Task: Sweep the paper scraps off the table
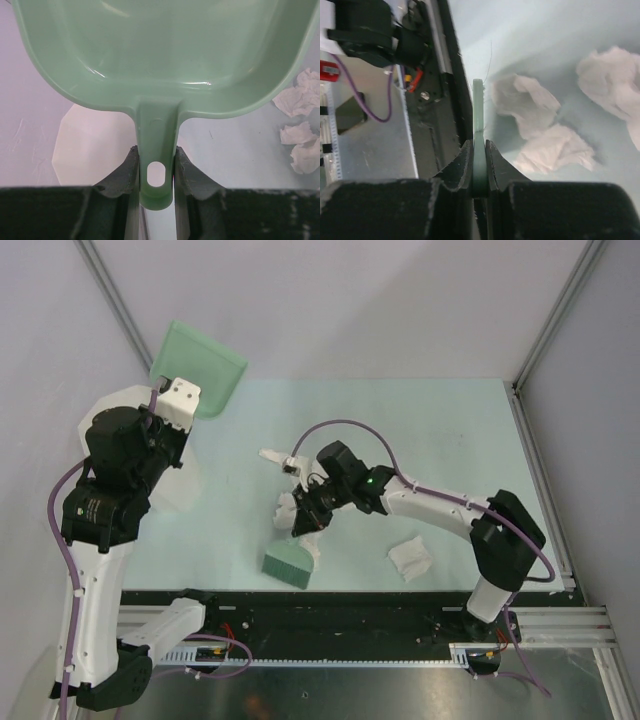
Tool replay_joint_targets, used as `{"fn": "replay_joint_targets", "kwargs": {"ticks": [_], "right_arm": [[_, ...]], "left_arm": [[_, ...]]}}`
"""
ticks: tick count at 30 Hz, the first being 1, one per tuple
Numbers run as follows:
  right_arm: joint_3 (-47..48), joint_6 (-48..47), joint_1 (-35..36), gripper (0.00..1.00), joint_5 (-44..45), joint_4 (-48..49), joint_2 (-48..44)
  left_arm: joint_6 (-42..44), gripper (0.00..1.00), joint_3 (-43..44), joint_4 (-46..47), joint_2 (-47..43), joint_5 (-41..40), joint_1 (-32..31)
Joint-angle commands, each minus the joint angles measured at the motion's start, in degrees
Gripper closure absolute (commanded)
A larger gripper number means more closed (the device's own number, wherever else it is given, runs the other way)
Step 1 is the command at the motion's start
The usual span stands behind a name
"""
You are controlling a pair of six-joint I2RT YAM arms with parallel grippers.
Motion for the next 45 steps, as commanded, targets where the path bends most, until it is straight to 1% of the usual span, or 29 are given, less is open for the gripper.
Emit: {"fn": "replay_joint_targets", "kwargs": {"ticks": [1, 2, 4, 5, 8, 10, 13, 15, 16, 17, 18, 19, 20, 21, 22, 23, 24, 25, 27, 29, 30, 32, 33, 34, 37, 39, 41, 44, 45], "right_arm": [[4.25, -5.52, -2.76, 1.0, 4.36, -5.15, 2.11], [4.52, -6.14, -3.47, 1.0, 8.47, -7.51, 2.56], [5.4, -6.85, -5.66, 1.0, 12.36, -9.28, 2.57], [6.27, -6.85, -6.54, 1.0, 16.46, -10.51, 2.13], [7.86, -6.85, -8.92, 1.0, 23.24, -10.0, -0.07], [8.65, -6.85, -9.71, 1.0, 23.8, -9.91, -1.29], [11.2, -6.85, -8.75, 1.0, 22.66, -12.53, -4.54], [12.43, -5.54, -8.31, 1.0, 22.13, -15.96, -8.93], [12.61, -4.31, -7.87, 1.0, 23.96, -17.19, -11.04], [12.61, -3.08, -7.78, 1.0, 25.8, -20.77, -14.62], [12.44, 0.84, -7.78, 1.0, 28.08, -23.15, -16.66], [12.17, 3.23, -7.95, 1.0, 33.85, -28.92, -18.42], [11.47, 5.61, -7.95, 1.0, 36.95, -32.11, -22.09], [9.2, 11.02, -7.87, 1.0, 39.25, -35.01, -24.05], [7.18, 13.34, -7.61, 1.0, 44.05, -39.65, -25.98], [5.33, 16.06, -7.52, 1.0, 45.06, -41.62, -28.43], [3.49, 20.26, -7.43, 1.0, 45.5, -43.29, -32.72], [-0.53, 22.74, -7.25, 1.0, 46.2, -45.83, -35.29], [-3.81, 27.83, -7.34, 1.0, 47.09, -48.13, -41.6], [-8.12, 30.31, -8.82, 1.0, 49.72, -50.68, -44.97], [-9.52, 31.46, -9.96, 1.0, 52.16, -51.3, -47.85], [-12.96, 34.8, -12.07, 1.0, 56.47, -52.53, -49.2], [-13.66, 35.85, -12.26, 1.0, 61.11, -52.97, -50.07], [-13.84, 37.86, -12.17, 1.0, 63.41, -52.89, -50.69], [-13.67, 37.1, -12.0, 1.0, 68.97, -48.77, -54.63], [-12.62, 36.31, -12.17, 1.0, 70.55, -46.74, -54.92], [-11.57, 34.56, -12.26, 1.0, 70.3, -46.21, -52.56], [-10.68, 34.19, -12.44, 1.0, 72.13, -49.01, -47.91], [-9.99, 34.63, -12.52, 1.0, 75.79, -52.76, -46.67]], "left_arm": [[-1.59, 1.0, -0.48, 1.5, -0.36, -0.01, -0.14], [-1.5, 1.0, -0.57, 1.41, -0.36, -0.01, -0.14], [-1.33, 1.0, -1.1, 1.41, -0.36, -0.27, -0.14], [-1.15, 1.0, -1.36, 1.49, -0.27, -0.36, -0.14], [-1.06, 1.0, -2.33, 1.5, -0.1, 0.07, -0.14], [-1.06, 1.0, -2.94, 1.58, 0.17, 0.34, -0.14], [-0.89, 1.0, -4.09, 1.58, 0.52, 0.78, -0.14], [-0.45, 1.0, -5.22, 1.5, 0.7, 1.13, -0.14], [-0.36, 1.0, -5.58, 1.58, 0.78, 1.39, -0.14], [-0.1, 1.0, -6.11, 1.5, 0.78, 2.0, -0.14], [-0.1, 1.0, -7.15, 1.5, 0.87, 2.53, -0.14], [0.34, 1.0, -7.77, 1.5, 1.05, 3.06, -0.14], [0.6, 1.0, -9.0, 1.5, 1.14, 4.72, -0.23], [1.3, 1.0, -9.71, 1.5, 1.22, 5.95, -0.23], [1.57, 1.0, -10.41, 1.5, 1.22, 7.18, -0.32], [1.66, 1.0, -11.72, 1.5, 1.66, 8.24, -0.67], [1.66, 1.0, -12.26, 1.5, 1.84, 11.38, -0.93], [1.66, 1.0, -12.87, 1.5, 2.1, 12.72, -1.37], [2.1, 1.0, -14.63, 1.41, 3.24, 14.48, -3.39], [2.54, 1.0, -16.82, 1.41, 4.21, 14.32, -7.07], [2.98, 1.0, -17.62, 1.41, 4.56, 13.53, -8.48], [3.5, 1.0, -20.5, 1.23, 5.0, 12.65, -13.31], [4.38, 1.0, -21.66, 0.62, 5.09, 11.69, -15.07], [5.0, 1.0, -22.71, -0.08, 5.18, 11.77, -18.3], [8.69, 1.0, -25.97, -5.96, 5.79, 17.01, -22.8], [9.57, 1.0, -27.99, -9.03, 6.49, 16.96, -25.44], [9.66, 1.0, -31.14, -9.66, 6.93, 14.06, -29.66], [8.53, 1.0, -35.28, -9.58, 10.26, 11.51, -35.28], [7.91, 1.0, -35.81, -9.58, 11.76, 10.81, -36.69]]}}
